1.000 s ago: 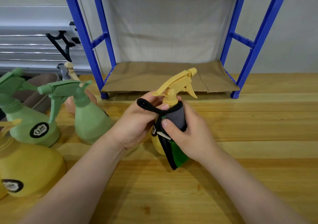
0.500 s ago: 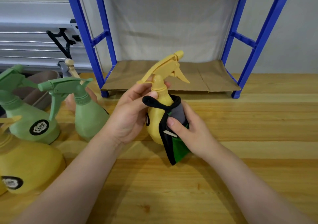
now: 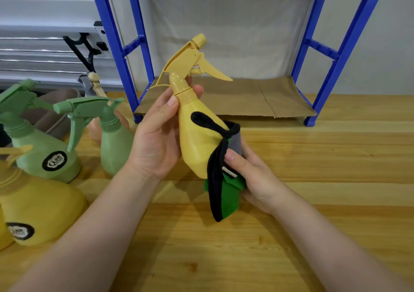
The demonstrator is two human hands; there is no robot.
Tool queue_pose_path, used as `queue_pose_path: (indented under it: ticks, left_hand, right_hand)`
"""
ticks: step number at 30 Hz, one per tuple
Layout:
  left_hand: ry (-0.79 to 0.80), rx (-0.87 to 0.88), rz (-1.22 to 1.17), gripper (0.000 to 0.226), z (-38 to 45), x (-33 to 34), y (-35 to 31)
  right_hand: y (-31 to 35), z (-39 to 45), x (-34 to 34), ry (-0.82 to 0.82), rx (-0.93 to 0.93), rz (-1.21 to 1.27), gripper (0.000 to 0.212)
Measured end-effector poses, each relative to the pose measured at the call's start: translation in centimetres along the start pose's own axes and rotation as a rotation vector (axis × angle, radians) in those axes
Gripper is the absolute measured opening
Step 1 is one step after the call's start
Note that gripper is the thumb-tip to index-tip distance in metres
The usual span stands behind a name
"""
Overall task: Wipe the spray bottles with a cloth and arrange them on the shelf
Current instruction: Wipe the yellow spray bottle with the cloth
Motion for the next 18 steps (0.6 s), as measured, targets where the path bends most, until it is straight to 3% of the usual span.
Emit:
queue_pose_path:
  ticks: [5, 8, 10, 13, 18]
  left_hand:
    - [-0.066, 0.008, 0.123, 0.025, 0.1, 0.4, -0.6]
    - [-0.156, -0.031, 0.197, 0.035, 0.2, -0.1, -0.4]
    - [-0.213, -0.089, 0.255, 0.041, 0.2, -0.9, -0.2]
    - [-0.252, -0.187, 0.298, 0.022, 0.3, -2.1, 0.2]
    - [-0.306, -0.142, 0.316, 0.019, 0.1, -2.1, 0.9]
  right_hand:
    - [-0.1, 0.0, 0.0, -0.044, 0.071, 0.181, 0.06]
    - [-0.1, 0.1, -0.6, -0.091, 0.067, 0.151, 0.059]
    - [-0.1, 0.2, -1.3, -0.15, 0.061, 0.083, 0.064]
    - [0.4, 0.2, -2.0, -0.251, 0.022, -0.163, 0.084]
    - [1.1, -0.1, -1.3, -0.285, -0.081, -0.434, 0.091]
Point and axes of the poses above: each hand's wrist, its own z-axis towards the middle knuckle, its own x-axis out of the palm, y = z × x, the point moved 8 cm from there along z, towards the middle knuckle, and after that the axes turned 4 degrees about x, right-handed, at the moved point
